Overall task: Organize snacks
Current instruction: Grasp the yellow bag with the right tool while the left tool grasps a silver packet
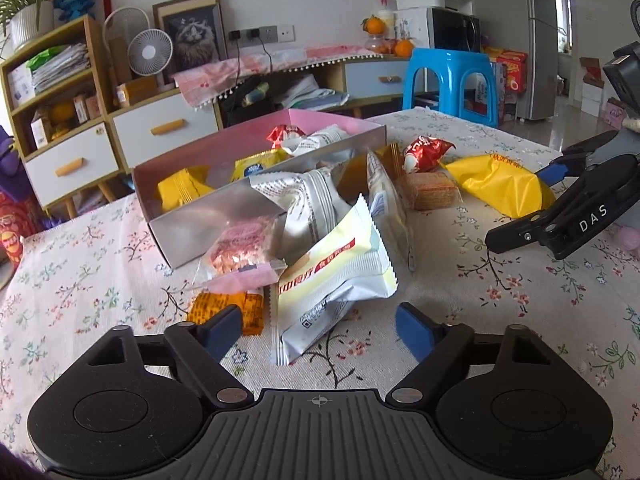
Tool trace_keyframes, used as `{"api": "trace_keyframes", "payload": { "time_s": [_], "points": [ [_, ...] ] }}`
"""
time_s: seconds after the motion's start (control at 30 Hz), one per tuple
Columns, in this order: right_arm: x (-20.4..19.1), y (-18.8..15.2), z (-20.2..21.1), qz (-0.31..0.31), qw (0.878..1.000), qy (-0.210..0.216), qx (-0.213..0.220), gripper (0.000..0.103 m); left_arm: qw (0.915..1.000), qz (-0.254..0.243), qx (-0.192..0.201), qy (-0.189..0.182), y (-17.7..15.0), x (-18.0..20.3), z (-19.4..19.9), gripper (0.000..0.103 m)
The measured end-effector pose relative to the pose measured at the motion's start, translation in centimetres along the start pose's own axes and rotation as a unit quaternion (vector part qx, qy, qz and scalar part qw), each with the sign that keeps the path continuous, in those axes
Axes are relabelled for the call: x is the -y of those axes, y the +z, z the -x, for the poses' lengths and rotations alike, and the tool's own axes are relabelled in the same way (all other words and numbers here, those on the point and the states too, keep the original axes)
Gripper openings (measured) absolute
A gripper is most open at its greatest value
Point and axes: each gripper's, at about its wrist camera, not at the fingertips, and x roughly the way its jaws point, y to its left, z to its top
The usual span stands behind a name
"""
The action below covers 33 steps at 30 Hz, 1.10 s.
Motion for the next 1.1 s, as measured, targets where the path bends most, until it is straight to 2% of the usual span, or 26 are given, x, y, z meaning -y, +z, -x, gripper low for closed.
{"api": "trace_keyframes", "payload": {
  "time_s": [0.17, 0.37, 0.53, 0.77, 0.83, 0.9, 1.1],
  "points": [
    [0.0, 0.2, 0.0, 0.006, 1.000, -0.010, 0.005, 0.092, 1.0000, 0.000, 0.001, 0.005, 0.3, 0.0, -0.2, 0.064],
    [0.0, 0.4, 0.1, 0.011, 1.000, -0.021, 0.012, 0.086, 0.9998, -0.014, 0.008, 0.014, 0.8, 0.2, -0.2, 0.043],
    [0.1, 0.7, 0.3, 0.017, 0.999, -0.028, 0.020, 0.080, 0.9997, -0.015, 0.001, 0.019, 0.9, 0.3, -0.2, 0.032],
    [0.4, 1.3, -0.3, 0.018, 0.999, -0.034, 0.007, 0.060, 0.9997, 0.013, -0.013, 0.016, 1.5, -0.2, 0.0, 0.018],
    [0.4, 1.6, -0.3, 0.015, 0.999, -0.033, 0.004, 0.051, 0.9994, 0.027, -0.019, 0.012, 1.7, -0.5, 0.0, 0.015],
    [0.5, 1.9, -0.3, 0.014, 0.999, -0.034, -0.002, 0.034, 0.9988, 0.040, -0.026, 0.010, 1.9, -0.8, 0.1, 0.013],
    [0.6, 2.3, -0.1, 0.005, 0.999, -0.025, -0.022, 0.031, 0.9955, 0.085, -0.042, 0.000, 2.3, -1.8, 0.6, 0.012]
  ]
}}
